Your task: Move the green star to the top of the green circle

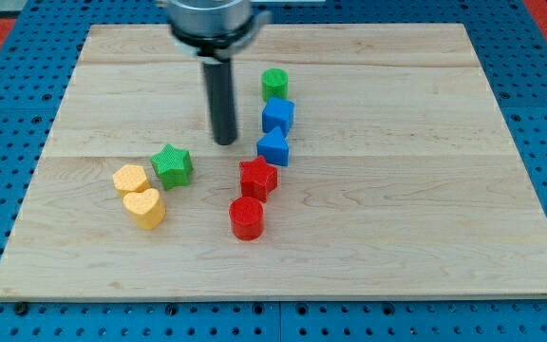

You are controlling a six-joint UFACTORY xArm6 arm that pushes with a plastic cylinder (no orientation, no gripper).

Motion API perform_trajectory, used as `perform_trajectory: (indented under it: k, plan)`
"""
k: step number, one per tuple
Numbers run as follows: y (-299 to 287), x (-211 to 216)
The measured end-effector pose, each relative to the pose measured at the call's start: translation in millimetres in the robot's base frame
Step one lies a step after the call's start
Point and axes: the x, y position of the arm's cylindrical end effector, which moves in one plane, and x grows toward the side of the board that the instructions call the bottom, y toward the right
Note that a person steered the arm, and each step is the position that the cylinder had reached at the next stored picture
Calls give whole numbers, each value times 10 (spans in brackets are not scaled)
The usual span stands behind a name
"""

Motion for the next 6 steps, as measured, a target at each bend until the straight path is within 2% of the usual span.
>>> perform_trajectory:
  k: [2, 3, 4, 5, 6]
  plan:
    - [-617, 149]
    - [-839, 692]
    - [-710, 906]
    - [-427, 742]
    - [-423, 393]
